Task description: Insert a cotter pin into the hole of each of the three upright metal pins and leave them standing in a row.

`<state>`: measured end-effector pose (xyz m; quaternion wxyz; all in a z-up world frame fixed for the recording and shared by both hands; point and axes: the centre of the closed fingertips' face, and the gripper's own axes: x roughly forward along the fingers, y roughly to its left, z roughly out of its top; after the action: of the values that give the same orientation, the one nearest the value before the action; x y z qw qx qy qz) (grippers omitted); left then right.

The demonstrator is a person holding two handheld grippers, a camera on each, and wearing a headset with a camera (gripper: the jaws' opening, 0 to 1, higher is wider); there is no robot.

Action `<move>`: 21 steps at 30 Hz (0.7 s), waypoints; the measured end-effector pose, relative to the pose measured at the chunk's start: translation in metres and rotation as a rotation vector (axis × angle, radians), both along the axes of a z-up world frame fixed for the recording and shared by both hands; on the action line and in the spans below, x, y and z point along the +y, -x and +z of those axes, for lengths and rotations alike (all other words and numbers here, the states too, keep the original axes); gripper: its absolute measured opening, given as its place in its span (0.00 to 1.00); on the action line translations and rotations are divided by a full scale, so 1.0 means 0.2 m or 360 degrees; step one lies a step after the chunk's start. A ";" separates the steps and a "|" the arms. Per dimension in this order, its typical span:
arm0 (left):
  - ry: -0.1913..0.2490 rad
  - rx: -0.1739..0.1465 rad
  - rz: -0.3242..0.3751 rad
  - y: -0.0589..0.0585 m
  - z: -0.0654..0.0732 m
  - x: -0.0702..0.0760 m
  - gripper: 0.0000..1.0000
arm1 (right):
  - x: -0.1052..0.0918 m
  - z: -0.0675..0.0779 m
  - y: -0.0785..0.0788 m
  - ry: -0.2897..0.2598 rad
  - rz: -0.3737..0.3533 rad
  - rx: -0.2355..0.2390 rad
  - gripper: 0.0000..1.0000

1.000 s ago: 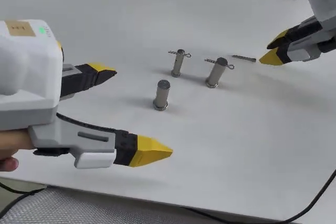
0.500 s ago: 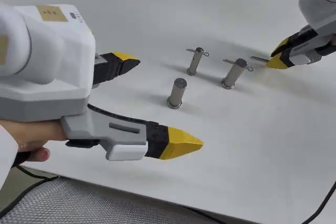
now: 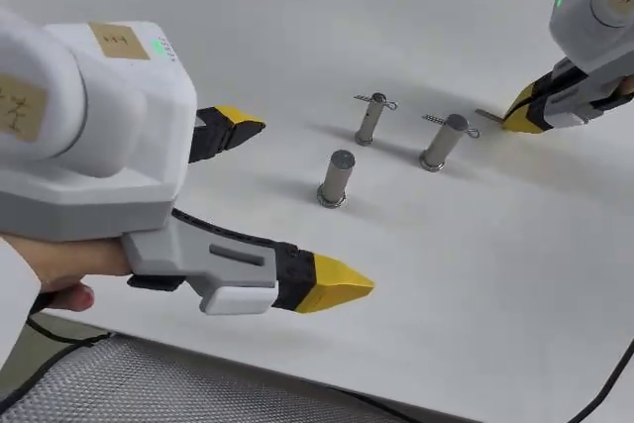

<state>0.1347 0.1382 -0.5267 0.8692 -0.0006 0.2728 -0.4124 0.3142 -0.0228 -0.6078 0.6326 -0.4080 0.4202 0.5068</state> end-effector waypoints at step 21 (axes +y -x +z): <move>0.0197 0.0045 0.0045 -0.08 0.08 -0.06 0.94 | 0.00 0.21 0.17 -0.0296 0.0159 -0.0345 0.00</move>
<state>0.1506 0.1260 -0.5103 0.8693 -0.0641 0.2591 -0.4161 0.2798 -0.0226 -0.5650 0.6833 -0.4202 0.2800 0.5274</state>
